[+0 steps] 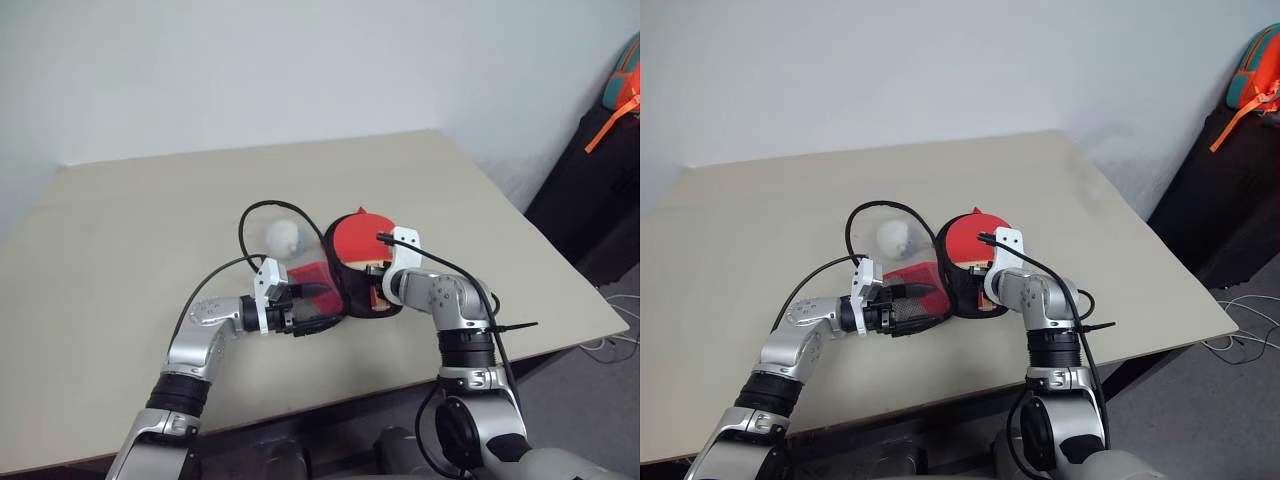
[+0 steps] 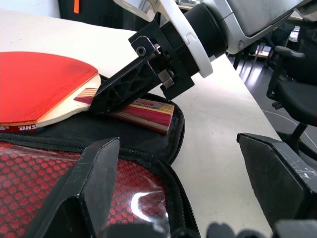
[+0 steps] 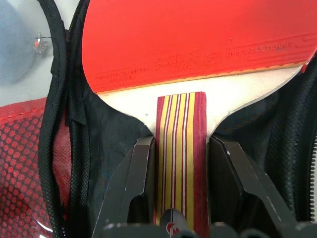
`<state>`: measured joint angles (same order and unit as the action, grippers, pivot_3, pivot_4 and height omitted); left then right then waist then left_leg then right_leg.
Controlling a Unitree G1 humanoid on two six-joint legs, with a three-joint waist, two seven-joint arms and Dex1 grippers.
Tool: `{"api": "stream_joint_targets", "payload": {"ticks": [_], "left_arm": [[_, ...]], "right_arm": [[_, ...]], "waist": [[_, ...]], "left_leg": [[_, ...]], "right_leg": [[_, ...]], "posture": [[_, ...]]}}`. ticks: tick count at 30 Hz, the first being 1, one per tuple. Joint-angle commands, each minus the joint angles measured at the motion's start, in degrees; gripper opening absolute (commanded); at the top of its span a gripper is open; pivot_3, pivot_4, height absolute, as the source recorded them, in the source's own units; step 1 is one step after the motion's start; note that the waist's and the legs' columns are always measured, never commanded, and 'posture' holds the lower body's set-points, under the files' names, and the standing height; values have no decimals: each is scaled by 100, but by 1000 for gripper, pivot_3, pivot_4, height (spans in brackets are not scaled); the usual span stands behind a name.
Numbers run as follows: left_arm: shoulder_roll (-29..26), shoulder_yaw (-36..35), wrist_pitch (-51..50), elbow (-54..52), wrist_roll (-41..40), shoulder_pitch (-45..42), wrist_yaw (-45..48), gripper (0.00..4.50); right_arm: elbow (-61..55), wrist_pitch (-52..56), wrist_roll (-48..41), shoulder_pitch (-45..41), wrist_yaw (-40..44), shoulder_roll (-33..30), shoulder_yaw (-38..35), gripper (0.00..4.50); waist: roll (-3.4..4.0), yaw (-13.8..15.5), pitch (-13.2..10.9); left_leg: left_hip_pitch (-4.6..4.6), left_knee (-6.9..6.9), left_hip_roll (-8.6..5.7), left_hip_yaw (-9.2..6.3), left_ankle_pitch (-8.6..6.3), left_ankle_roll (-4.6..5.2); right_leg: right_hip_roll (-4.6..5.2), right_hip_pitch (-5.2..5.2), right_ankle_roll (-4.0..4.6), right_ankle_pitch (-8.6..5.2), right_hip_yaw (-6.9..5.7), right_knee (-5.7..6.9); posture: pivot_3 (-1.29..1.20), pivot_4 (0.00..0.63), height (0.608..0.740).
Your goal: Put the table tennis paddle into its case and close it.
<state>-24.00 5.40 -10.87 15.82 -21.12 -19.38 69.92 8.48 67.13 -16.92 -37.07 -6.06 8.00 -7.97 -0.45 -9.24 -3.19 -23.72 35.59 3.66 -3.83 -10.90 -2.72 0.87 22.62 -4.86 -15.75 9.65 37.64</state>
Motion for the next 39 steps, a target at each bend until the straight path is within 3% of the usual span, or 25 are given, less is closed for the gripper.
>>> {"api": "stream_joint_targets", "payload": {"ticks": [1, 19, 29, 31, 35, 39], "left_arm": [[-1, -36, 21, -78, -15, -140, -11, 4052], [20, -26, 48, -4, -10, -177, -21, 4052], [49, -12, 100, 114, 0, -251, 11, 4052], [60, -22, 107, 128, -9, -268, 10, 4052], [-33, -218, -288, 56, -252, -435, 5, 4052], [-320, -440, -661, 95, -465, -637, 148, 4052]], "right_arm": [[-184, -72, -149, -103, 88, 387, 117, 1229], [147, -224, -265, -57, 20, 488, 136, 1229], [-286, 28, -522, 85, -89, 403, 124, 4472], [-533, 144, -486, 174, -65, 239, 271, 4472], [-1701, 585, -377, 509, 296, -709, 836, 4472], [-2697, 701, -683, 645, 853, -1405, 634, 4472]], "waist": [[0, -1, 0], [-1, -2, 1], [-2, 8, 1], [-2, 9, 1], [-2, 19, 1], [-2, 38, 0]], "left_leg": [[0, 0, 0, 0, 0, 0], [5, 0, 0, -1, 0, 0], [7, 1, 0, -3, 0, 0], [6, 2, 0, -3, 1, 1], [-7, -5, 0, -3, 0, 0], [-34, 0, -2, -1, 1, 1]], "right_leg": [[0, 0, 0, 0, 0, 0], [0, -2, 0, 0, 0, 1], [0, -8, 1, -1, -1, 0], [0, -6, 1, -1, -1, 0], [0, 7, 2, -2, -1, -1], [1, 31, 2, -1, 0, -2]], "posture": [[0, 0, 740], [0, 0, 740], [0, 0, 740], [0, 0, 740], [0, 0, 740], [0, 0, 740]]}}
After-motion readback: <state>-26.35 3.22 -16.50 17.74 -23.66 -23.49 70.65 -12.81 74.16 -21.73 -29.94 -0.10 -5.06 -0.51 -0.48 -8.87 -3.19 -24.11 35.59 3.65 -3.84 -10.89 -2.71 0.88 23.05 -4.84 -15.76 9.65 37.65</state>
